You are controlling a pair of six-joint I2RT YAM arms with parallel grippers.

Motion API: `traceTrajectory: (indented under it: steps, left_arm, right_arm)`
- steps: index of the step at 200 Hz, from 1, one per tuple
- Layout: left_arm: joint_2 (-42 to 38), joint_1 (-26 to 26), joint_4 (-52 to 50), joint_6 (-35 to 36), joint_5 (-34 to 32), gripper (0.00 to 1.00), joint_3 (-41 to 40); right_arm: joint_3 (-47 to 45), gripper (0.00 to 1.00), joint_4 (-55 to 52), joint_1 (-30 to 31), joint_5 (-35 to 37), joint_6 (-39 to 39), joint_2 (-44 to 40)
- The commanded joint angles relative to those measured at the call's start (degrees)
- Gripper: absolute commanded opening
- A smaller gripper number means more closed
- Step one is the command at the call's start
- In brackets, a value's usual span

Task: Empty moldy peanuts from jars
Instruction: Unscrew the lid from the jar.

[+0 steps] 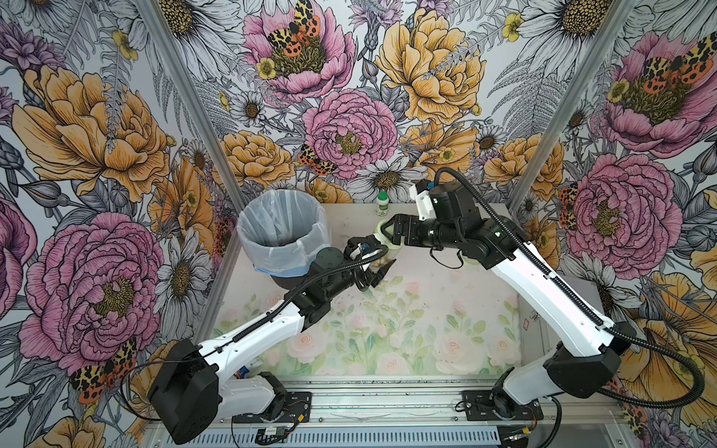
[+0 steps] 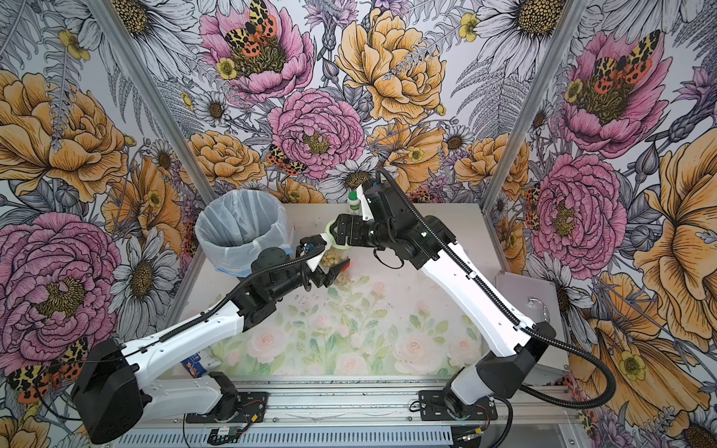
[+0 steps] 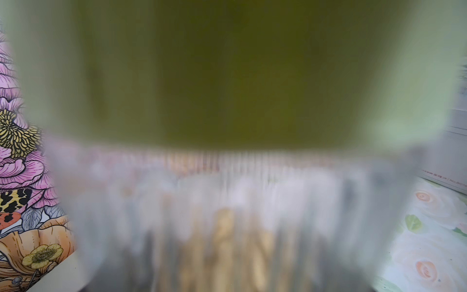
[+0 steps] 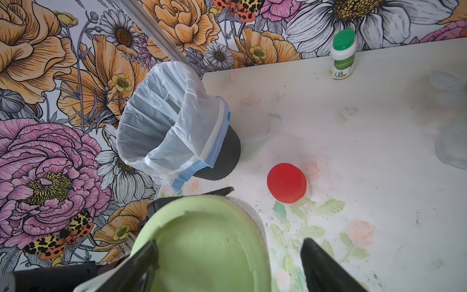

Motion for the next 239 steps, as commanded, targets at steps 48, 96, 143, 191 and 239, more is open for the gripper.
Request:
traceTrajectory:
  steps: [48, 96, 143, 191, 239]
  left_arm:
    - [-0.04, -0.67, 4.89, 1.11, 0.39, 0.25, 4.12]
    - [0.26, -0.41, 4.80, 1.32, 0.09, 0.25, 4.27]
    - [0.33, -0.41, 4.79, 1.30, 0.48, 0.25, 4.52]
    - [0.40, -0.68, 4.82, 1.22, 0.62, 0.25, 4.36]
    - [0.30, -0.75, 4.83, 1.31, 0.65, 0.25, 4.35]
  right_arm:
    - [2.85, 0.89, -0.27, 1.65, 2.92, 0.52, -1.82]
    - [3.14, 0.89, -2.38, 1.65, 3.78, 0.25, -4.36]
    - [3.28, 0.89, -2.29, 2.23, 3.63, 0.69, -3.22]
    - [5.11, 0.90, -2.38, 3.57, 5.24, 0.52, -0.12]
    - [5.24, 0.90, -2.38, 3.70, 5.86, 0.73, 0.97]
